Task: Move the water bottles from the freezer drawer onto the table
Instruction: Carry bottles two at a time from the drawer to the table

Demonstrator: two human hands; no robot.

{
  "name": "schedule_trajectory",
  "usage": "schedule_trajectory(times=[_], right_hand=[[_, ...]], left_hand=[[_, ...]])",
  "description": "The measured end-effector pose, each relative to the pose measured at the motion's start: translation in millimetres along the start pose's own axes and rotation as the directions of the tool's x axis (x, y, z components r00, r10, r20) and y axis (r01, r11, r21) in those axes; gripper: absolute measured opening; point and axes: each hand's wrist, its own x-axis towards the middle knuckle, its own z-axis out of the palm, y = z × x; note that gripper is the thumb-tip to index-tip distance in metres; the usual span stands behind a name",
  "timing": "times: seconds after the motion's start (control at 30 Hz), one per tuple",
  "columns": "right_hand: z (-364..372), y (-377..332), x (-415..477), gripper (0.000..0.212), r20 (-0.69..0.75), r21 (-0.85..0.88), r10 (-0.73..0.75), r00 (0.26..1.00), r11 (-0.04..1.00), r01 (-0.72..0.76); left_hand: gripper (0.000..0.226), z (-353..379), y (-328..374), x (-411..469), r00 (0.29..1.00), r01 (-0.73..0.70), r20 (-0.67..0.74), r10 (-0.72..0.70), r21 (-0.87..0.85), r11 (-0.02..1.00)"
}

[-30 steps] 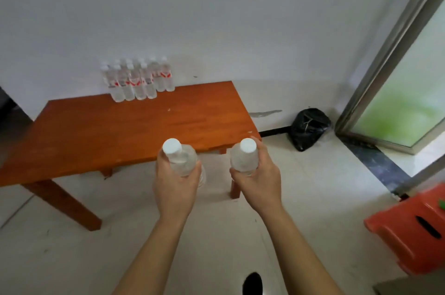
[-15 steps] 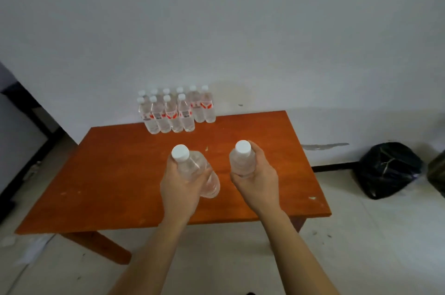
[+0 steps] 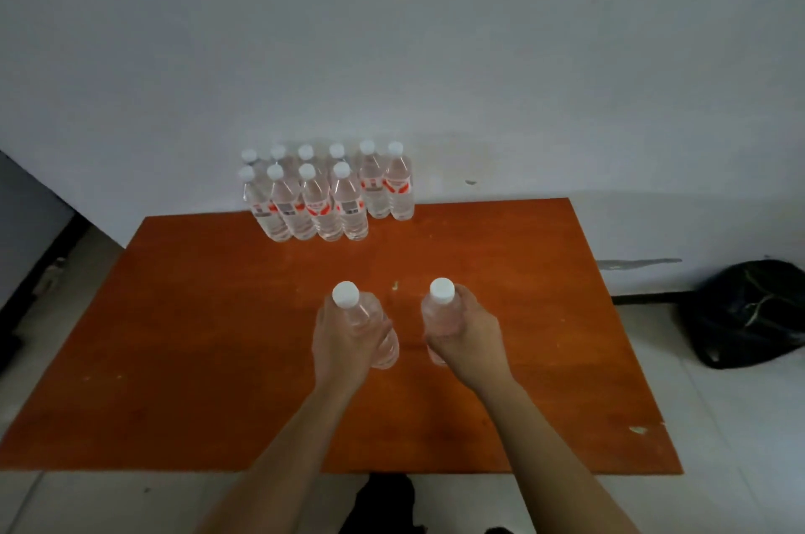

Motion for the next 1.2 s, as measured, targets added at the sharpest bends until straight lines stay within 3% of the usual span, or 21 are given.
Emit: schedule_trajectory(times=[0.07,0.2,0.33,0.53,0.67,0.8,0.93,1.03,1.13,1.2], right_hand=[[11.0,3.2,21.1,0.059,0.013,-0.039,0.051,0.999,0.998,-0.051],[30.3,-5.4,68.3,0.071,-0.003,-0.105,0.136,0.991,0.985,-0.136],[52.4,-18.1,120.6,0.077,-0.075,-0.125,0.196,0.978,0.971,-0.204],[69.8,-23.0,171.9,0.085,-0.168,-0.065,0.224,0.96,0.969,-0.237],[67.6,-23.9,197.4,0.088,-0.082,-0.108,0.258,0.963,0.958,-0.265],[64.4,-27.3,211.5,0.088,0.031,-0.189,0.287,0.957,0.942,-0.276],[67.0,-30.3,222.2,0.087,-0.008,-0.148,0.229,0.973,0.962,-0.228],[72.2,-34.3,237.4,0.088,-0.026,-0.087,0.227,0.973,0.97,-0.229],[79.2,-40.2,258.9,0.086,-0.011,-0.052,0.19,0.982,0.98,-0.191],[84.1,-44.2,274.8,0.085,-0.018,-0.036,0.166,0.986,0.985,-0.167]], left_hand=[[0.076,11.4,-13.9,29.4,0.999,0.006,0.045,-0.007,0.028,1.0],[0.064,15.2,-4.8,85.1,0.99,0.013,0.137,-0.015,0.017,1.0],[0.075,24.5,11.2,150.3,0.985,0.001,0.172,0.007,-0.046,0.999],[0.079,43.3,15.0,215.5,0.951,-0.114,0.279,0.131,-0.076,0.991],[0.076,44.6,14.0,237.9,0.901,-0.246,0.365,0.237,-0.023,0.969],[0.066,38.0,15.8,252.5,0.836,-0.47,0.375,0.401,0.111,0.876],[0.061,34.2,22.3,276.6,0.812,-0.551,0.35,0.467,0.199,0.81],[0.057,40.5,31.0,297.7,0.748,-0.664,0.319,0.582,0.327,0.673],[0.054,47.8,40.0,318.4,0.692,-0.704,0.269,0.67,0.459,0.543],[0.059,49.9,43.3,332.5,0.697,-0.686,0.288,0.657,0.538,0.491]])
